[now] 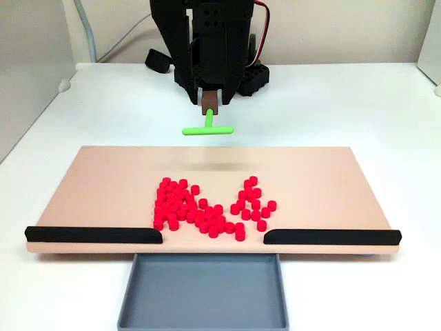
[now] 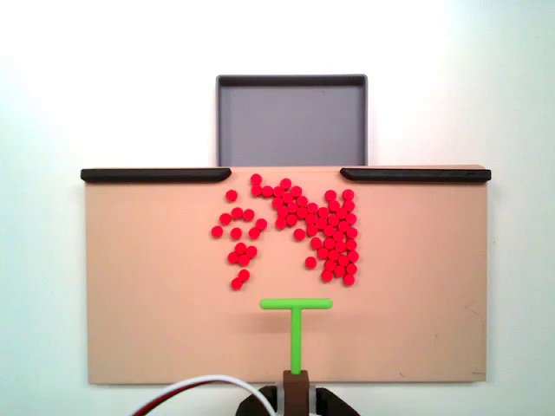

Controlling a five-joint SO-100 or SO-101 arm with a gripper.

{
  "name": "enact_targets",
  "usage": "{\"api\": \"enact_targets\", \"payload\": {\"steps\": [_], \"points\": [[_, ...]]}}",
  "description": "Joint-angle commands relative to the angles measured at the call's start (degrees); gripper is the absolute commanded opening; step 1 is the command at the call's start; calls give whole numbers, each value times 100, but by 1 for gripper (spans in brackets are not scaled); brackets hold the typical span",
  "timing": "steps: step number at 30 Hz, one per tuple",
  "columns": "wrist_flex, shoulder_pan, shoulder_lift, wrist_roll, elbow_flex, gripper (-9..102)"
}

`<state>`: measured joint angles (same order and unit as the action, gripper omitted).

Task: Gather the left side granules

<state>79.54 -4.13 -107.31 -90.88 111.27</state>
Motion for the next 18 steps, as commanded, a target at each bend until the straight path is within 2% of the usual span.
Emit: {"api": "enact_targets", "payload": {"steps": [1, 18], "points": [[-18, -26, -185, 62, -35, 0], [18, 272, -281, 615, -123, 0]]}}
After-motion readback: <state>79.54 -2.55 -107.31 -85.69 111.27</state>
